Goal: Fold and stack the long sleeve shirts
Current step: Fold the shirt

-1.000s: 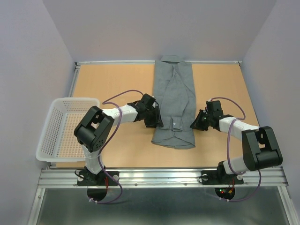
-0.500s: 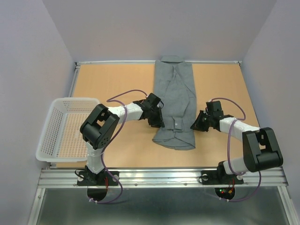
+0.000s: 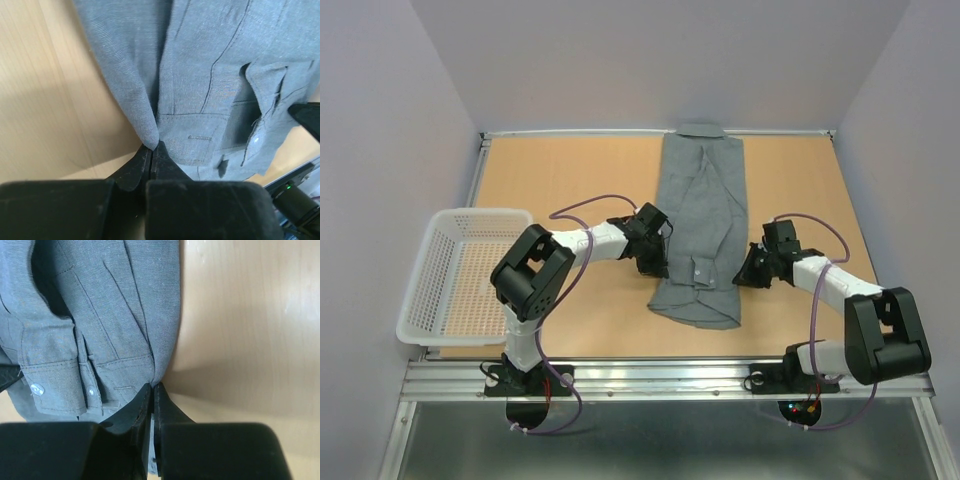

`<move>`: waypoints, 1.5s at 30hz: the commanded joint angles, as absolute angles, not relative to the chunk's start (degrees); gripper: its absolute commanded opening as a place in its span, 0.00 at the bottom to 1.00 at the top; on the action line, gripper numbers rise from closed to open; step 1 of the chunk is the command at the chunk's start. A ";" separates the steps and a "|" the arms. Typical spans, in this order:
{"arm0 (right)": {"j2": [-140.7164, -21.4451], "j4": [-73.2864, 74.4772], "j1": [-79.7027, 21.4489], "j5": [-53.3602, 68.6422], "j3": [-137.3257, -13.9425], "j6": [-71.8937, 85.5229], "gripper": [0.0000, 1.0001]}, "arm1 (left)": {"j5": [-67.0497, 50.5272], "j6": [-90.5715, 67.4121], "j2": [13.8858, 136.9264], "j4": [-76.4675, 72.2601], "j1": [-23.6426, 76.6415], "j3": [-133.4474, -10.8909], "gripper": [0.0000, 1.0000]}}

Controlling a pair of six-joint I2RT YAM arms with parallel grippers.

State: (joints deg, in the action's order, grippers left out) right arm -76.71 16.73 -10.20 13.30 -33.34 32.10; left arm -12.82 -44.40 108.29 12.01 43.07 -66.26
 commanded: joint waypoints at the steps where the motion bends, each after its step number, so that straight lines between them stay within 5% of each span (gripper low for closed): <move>1: -72.61 25.74 -10.72 14.31 -33.31 29.97 0.03 | -9.58 -41.13 106.81 26.71 45.00 -62.49 0.00; 12: -68.12 43.85 -11.34 21.18 -40.07 29.54 0.01 | -16.00 -41.40 96.07 31.81 46.58 -57.04 0.00; 30: -88.06 50.98 -11.16 21.36 -69.94 24.34 0.02 | -19.34 -30.59 104.41 41.75 37.00 -82.86 0.00; 45: -98.87 50.71 -10.46 20.57 -83.23 24.79 0.02 | -22.06 -29.97 110.21 40.61 30.50 -93.59 0.00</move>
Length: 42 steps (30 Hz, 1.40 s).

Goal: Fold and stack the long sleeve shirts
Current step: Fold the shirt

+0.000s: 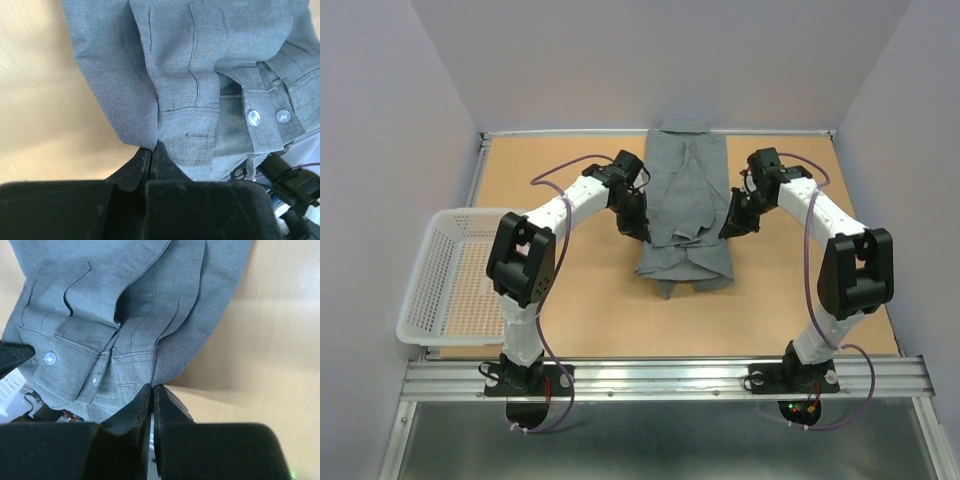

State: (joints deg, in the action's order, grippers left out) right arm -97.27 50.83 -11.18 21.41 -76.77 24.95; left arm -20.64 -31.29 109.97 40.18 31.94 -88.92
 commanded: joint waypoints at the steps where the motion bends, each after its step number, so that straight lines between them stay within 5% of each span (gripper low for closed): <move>1: -99.57 50.80 -10.37 20.57 -84.19 24.96 0.02 | -22.41 -29.88 111.26 40.61 30.15 -94.56 0.00; 19: -114.69 47.29 -6.06 21.18 -96.85 27.60 0.10 | -25.92 -30.06 123.22 35.86 24.43 -105.73 0.01; 29: -119.44 45.53 -5.45 19.69 -100.55 28.83 0.15 | -24.70 -29.97 125.60 28.74 23.64 -107.58 0.12; 33: -119.88 44.21 -4.92 18.90 -101.16 29.62 0.29 | -23.82 -29.88 125.33 26.28 23.03 -108.10 0.34; 37: -118.40 42.81 -4.66 17.84 -102.30 29.88 0.56 | -24.08 -29.71 124.10 23.47 22.76 -108.28 0.64; 39: -114.29 41.67 -4.31 14.79 -102.74 29.45 0.74 | -23.82 -29.36 120.96 21.11 22.76 -108.54 0.91; 42: -112.16 41.31 -4.39 13.89 -100.91 28.66 0.77 | -23.56 -28.39 118.05 20.39 22.76 -107.85 0.93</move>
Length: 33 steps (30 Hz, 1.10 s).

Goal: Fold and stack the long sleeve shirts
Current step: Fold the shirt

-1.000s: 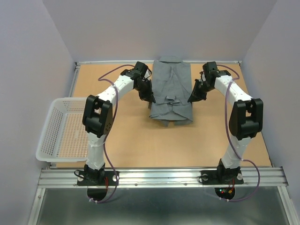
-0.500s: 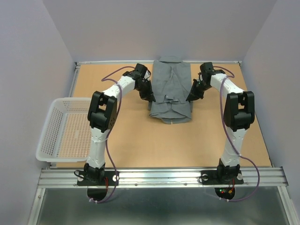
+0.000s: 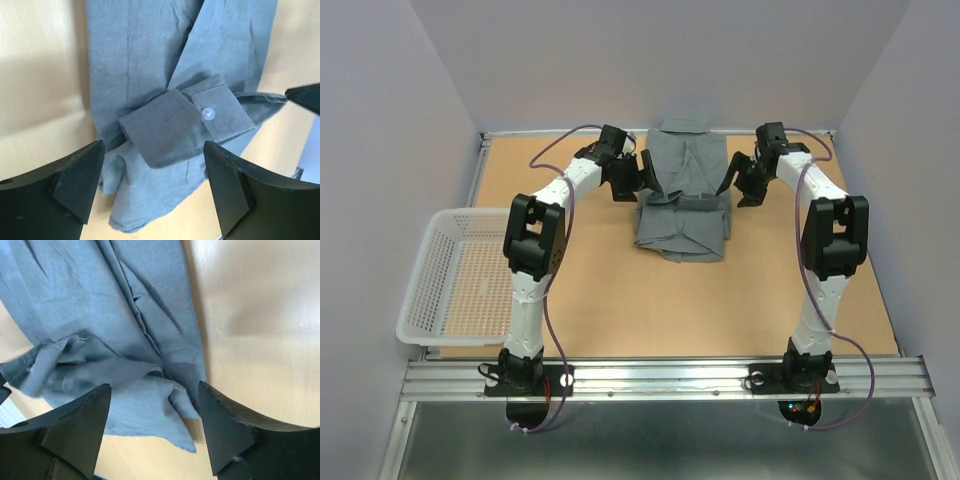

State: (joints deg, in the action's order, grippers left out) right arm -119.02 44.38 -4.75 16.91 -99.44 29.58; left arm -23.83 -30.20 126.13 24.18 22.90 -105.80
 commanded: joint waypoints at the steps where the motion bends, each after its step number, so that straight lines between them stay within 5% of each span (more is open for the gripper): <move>1: -109.54 41.05 -4.31 14.06 -99.68 28.22 0.77 | -23.29 -28.04 116.82 19.96 22.76 -107.15 0.93; 16: -84.38 13.64 -4.39 28.20 -49.69 31.72 0.78 | -17.49 -26.45 94.31 13.20 25.13 -69.89 0.92; 26: -87.45 -7.99 -4.40 32.52 -39.64 37.53 0.79 | -19.42 -27.16 100.71 6.24 26.45 -65.56 0.92; 33: -92.98 -13.35 -4.48 34.19 -39.29 38.85 0.70 | -19.69 -27.77 104.32 5.89 28.04 -67.23 0.86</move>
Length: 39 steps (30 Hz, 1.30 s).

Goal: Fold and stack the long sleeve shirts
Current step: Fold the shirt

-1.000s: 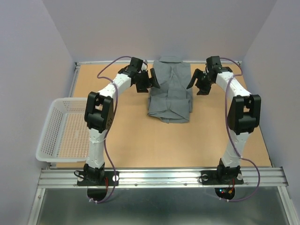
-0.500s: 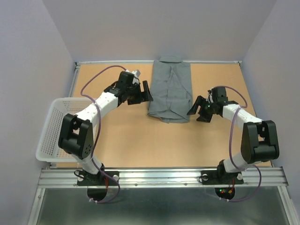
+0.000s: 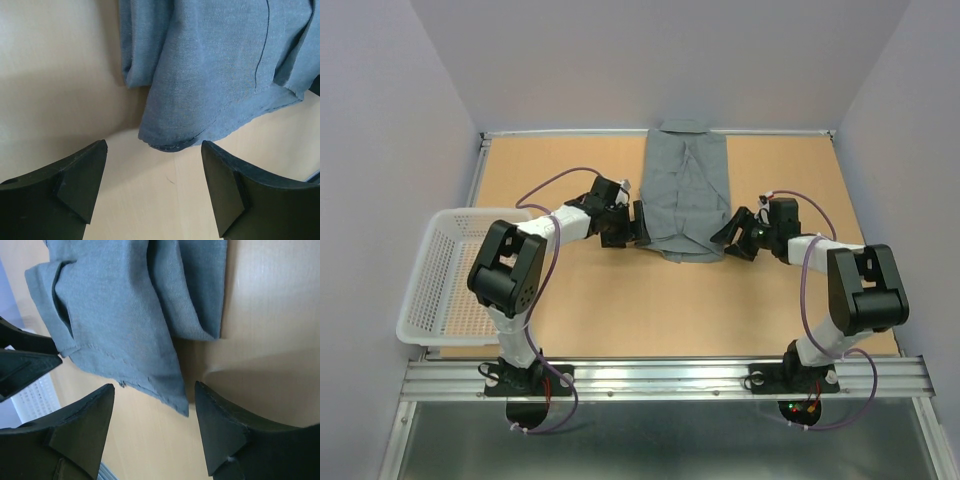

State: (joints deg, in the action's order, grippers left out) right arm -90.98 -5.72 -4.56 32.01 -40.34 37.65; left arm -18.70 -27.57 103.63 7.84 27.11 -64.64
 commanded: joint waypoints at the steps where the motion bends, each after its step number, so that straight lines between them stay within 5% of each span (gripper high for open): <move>1: -93.68 -13.71 -4.48 34.62 -39.20 38.85 0.68 | -19.77 -28.03 104.67 5.89 28.21 -67.32 0.85; 8: -95.36 -18.19 -4.48 36.38 -37.18 40.08 0.47 | -19.60 -28.30 107.66 5.89 28.83 -68.47 0.80; 10: -94.84 -18.28 -4.48 36.47 -37.00 39.82 0.38 | -19.86 -28.48 108.10 5.97 29.09 -69.08 0.71; 14: -92.82 -17.32 -4.48 37.61 -37.61 39.46 0.21 | -22.14 -29.09 107.49 7.38 29.71 -70.66 0.38; 15: -92.20 -16.97 -4.48 37.79 -38.31 39.55 0.14 | -22.15 -29.53 106.71 7.99 29.97 -71.19 0.23; 18: -89.22 -14.60 -4.48 37.62 -40.50 39.55 0.04 | -21.89 -29.53 104.78 10.98 29.97 -73.03 0.05; 39: -99.75 -5.89 -3.08 31.38 -65.30 46.31 0.04 | -24.95 -24.17 122.68 21.10 26.28 -105.90 0.10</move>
